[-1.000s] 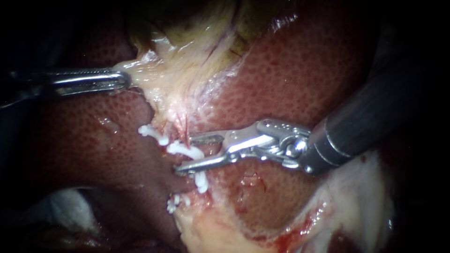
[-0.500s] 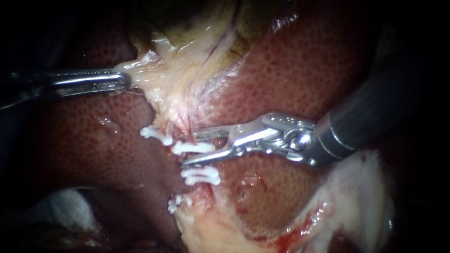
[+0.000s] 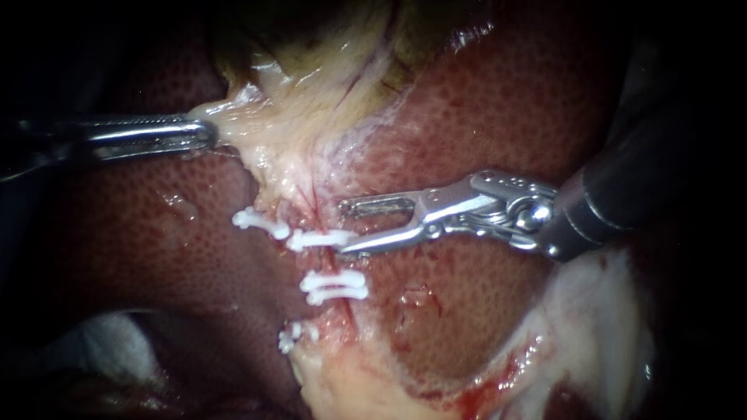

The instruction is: Going back third clip right tube

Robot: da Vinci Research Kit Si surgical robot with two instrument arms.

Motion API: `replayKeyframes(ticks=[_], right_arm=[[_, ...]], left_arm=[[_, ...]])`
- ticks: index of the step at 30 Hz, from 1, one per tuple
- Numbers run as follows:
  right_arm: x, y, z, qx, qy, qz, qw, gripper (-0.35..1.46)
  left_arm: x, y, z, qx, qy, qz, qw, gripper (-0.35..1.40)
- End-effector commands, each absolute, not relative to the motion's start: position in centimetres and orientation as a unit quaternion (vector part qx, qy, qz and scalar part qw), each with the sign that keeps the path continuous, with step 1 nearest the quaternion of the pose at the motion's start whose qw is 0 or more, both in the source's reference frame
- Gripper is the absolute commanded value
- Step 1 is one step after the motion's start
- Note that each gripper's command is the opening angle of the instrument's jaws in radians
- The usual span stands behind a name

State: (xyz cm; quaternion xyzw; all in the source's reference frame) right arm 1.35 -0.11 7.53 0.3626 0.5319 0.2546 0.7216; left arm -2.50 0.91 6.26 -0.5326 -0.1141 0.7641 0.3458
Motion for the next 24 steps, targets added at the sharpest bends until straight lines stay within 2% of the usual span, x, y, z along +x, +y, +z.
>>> replayKeyframes(ticks=[1, 11, 17, 24], right_arm=[[1.3, -0.11, 7.47, 0.359, 0.535, 0.248, 0.723, 0.5], [0.63, -0.18, 6.84, 0.303, 0.559, 0.197, 0.746, 0.5], [0.34, -0.08, 6.73, 0.27, 0.571, 0.16, 0.758, 0.5], [0.25, -0.02, 6.69, 0.269, 0.573, 0.154, 0.759, 0.5]], left_arm=[[-2.49, 0.91, 6.26, -0.532, -0.114, 0.764, 0.346, -0.35], [-2.51, 0.89, 6.29, -0.534, -0.113, 0.764, 0.346, -0.35], [-2.53, 0.88, 6.3, -0.534, -0.113, 0.763, 0.345, -0.35], [-2.57, 0.85, 6.36, -0.533, -0.114, 0.765, 0.343, -0.35]])
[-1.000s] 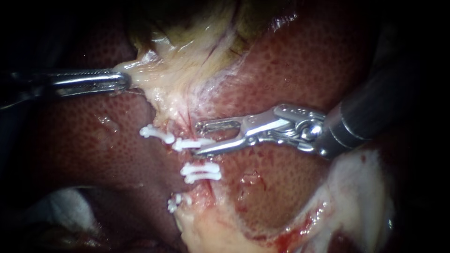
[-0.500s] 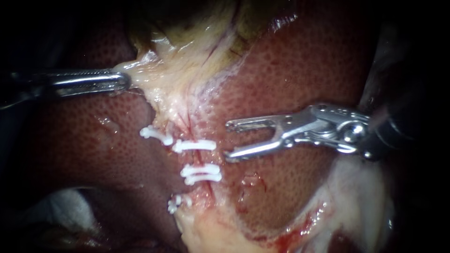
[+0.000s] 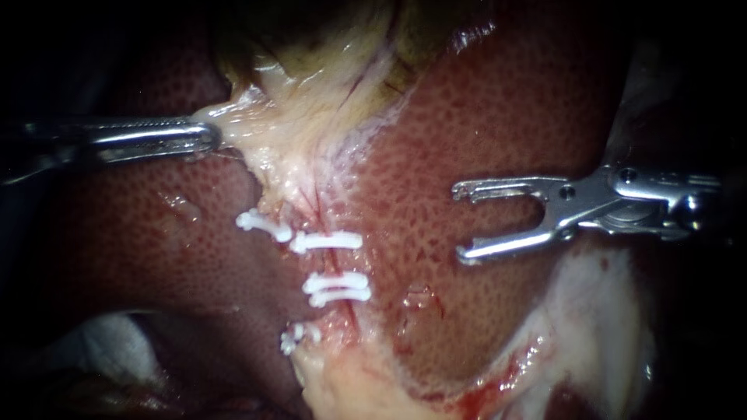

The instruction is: Going back third clip right tube

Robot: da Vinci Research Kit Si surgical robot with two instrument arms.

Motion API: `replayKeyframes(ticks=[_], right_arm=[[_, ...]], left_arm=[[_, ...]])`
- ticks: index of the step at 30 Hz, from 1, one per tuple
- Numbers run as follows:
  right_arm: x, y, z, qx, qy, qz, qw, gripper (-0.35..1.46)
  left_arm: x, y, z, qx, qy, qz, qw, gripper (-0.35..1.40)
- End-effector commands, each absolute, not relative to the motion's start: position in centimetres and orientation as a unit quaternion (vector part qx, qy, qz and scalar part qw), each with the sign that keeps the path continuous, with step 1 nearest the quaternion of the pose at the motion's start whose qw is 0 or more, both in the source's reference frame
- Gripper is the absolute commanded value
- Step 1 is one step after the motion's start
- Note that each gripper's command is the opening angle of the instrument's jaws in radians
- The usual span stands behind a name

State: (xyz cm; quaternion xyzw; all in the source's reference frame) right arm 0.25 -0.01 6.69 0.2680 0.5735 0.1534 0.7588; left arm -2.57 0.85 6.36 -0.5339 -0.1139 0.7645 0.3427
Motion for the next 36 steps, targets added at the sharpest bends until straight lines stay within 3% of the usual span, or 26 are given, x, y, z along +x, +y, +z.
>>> replayKeyframes(ticks=[1, 25, 36], right_arm=[[0.26, -0.03, 6.69, 0.269, 0.573, 0.154, 0.759, 0.5], [0.29, -0.16, 6.7, 0.275, 0.576, 0.148, 0.755, 0.5], [0.3, -0.15, 6.69, 0.28, 0.575, 0.152, 0.754, 0.5]], left_arm=[[-2.59, 0.84, 6.38, -0.534, -0.113, 0.766, 0.34, -0.35], [-3.56, 0.55, 7.1, -0.525, -0.15, 0.774, 0.321, -0.35], [-3.58, 0.54, 7.11, -0.527, -0.157, 0.773, 0.316, -0.35]])
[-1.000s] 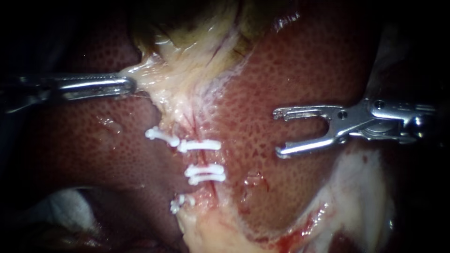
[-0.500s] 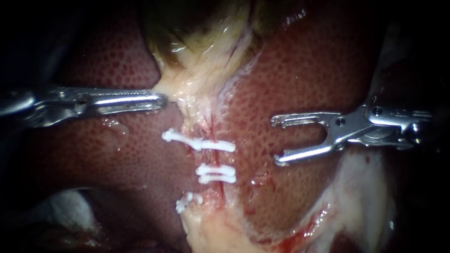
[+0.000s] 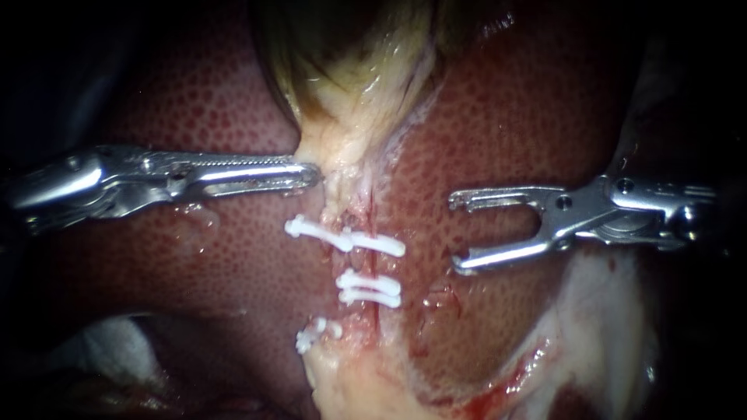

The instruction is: Going back third clip right tube

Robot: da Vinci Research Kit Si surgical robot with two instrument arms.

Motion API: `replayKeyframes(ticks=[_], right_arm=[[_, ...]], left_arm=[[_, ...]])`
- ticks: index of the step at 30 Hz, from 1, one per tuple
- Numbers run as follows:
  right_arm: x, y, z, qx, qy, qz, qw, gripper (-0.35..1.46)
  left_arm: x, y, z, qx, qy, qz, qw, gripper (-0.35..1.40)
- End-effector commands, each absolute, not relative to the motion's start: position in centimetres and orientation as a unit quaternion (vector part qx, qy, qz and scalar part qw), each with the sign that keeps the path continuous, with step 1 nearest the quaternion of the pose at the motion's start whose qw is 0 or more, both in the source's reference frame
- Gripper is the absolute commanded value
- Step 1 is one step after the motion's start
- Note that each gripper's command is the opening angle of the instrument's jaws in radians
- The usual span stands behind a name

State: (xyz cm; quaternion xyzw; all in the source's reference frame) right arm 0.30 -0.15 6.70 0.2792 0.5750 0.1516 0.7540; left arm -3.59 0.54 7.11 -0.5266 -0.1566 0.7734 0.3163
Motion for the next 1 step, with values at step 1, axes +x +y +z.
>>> replayKeyframes(ticks=[1], right_arm=[[0.3, -0.16, 6.69, 0.28, 0.575, 0.152, 0.754, 0.5]], left_arm=[[-3.58, 0.54, 7.11, -0.527, -0.157, 0.773, 0.316, -0.35]])
